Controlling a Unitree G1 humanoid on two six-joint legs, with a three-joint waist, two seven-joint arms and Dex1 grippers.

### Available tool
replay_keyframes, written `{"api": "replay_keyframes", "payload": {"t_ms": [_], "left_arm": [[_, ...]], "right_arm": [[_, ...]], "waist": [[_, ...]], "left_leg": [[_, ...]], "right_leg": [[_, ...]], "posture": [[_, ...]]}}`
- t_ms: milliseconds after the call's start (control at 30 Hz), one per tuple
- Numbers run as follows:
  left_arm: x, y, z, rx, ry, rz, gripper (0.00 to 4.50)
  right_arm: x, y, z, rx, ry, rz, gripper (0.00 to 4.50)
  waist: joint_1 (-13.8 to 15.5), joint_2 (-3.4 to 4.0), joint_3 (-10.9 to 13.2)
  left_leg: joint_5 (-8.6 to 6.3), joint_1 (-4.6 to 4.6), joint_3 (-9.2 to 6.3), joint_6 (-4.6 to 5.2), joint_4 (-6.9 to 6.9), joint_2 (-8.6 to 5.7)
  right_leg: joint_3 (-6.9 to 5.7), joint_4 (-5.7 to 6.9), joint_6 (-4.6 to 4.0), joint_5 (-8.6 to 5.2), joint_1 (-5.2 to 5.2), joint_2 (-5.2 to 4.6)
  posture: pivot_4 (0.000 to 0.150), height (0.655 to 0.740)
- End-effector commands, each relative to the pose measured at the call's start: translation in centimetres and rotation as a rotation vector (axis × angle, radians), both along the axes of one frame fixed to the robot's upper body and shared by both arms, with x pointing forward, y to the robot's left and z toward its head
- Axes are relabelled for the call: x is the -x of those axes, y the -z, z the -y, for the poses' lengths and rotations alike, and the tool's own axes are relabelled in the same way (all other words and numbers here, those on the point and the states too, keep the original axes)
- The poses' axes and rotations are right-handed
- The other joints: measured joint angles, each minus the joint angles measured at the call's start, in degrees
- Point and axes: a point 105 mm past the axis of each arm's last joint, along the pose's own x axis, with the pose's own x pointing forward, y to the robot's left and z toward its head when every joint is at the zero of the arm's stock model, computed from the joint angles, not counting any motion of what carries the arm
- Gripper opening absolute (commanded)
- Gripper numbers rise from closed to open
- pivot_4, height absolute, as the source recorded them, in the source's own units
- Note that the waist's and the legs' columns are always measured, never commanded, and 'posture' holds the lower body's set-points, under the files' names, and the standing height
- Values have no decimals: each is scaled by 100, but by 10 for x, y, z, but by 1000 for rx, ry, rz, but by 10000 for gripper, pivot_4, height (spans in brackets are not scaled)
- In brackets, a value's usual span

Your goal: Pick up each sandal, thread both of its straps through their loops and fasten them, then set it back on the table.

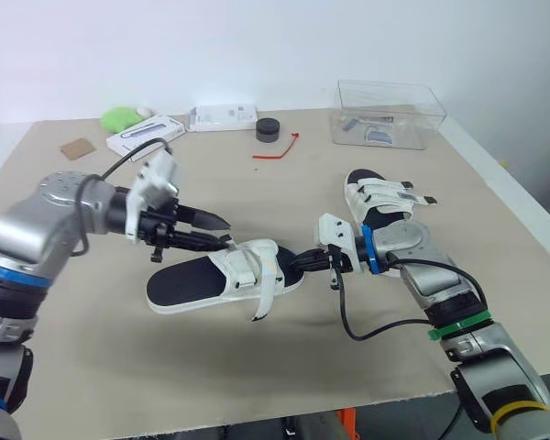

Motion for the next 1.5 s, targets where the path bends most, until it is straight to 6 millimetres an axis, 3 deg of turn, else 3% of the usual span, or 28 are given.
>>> {"api": "replay_keyframes", "payload": {"t_ms": [33,100,167,267,433,1033,1433,1500], "left_arm": [[49,12,7,-28,126,-192,17840],[66,24,9,-39,134,-264,17840],[69,40,13,-36,88,-294,17840],[54,65,20,-62,-43,-219,17840],[39,82,31,-56,-124,-132,17840],[6,109,59,-109,-186,16,17840],[-3,108,74,-105,-156,3,17840],[-5,109,74,-110,-163,-9,12033]], "right_arm": [[-2,1,5,15,13,0,0],[-2,1,5,13,12,0,0],[-2,1,5,13,11,-2,0],[-2,1,5,14,10,-2,0],[-1,1,4,12,10,0,0],[-2,0,6,19,19,6,0],[-3,-1,8,18,31,6,0],[-3,-1,8,18,32,7,0]], "waist": [[-17,4,-2],[5,-2,-5],[40,-3,-5],[69,2,-5],[70,0,-5],[71,-1,-6],[70,-1,-6],[70,-1,-6]], "left_leg": [[-2,6,-3,2,-5,-1],[-4,6,-8,0,-7,-1],[0,5,-8,-7,-6,-2],[4,40,0,-14,-8,-8],[17,68,3,-30,-11,-10],[17,69,4,-32,-21,-12],[18,68,4,-32,-20,-13],[18,69,4,-32,-19,-14]], "right_leg": [[0,6,0,-12,3,-3],[-8,9,-3,-18,3,-4],[-17,10,-13,-16,5,-4],[-12,13,-20,-12,32,-3],[-5,14,-47,-18,59,6],[-1,7,-25,-4,61,5],[0,6,-20,-2,63,4],[0,5,-18,-1,64,4]], "posture": [[1500,7400],[1500,7400],[1500,7400],[1500,7400],[1500,7400],[1500,7400],[1500,7400],[1500,7400]]}}
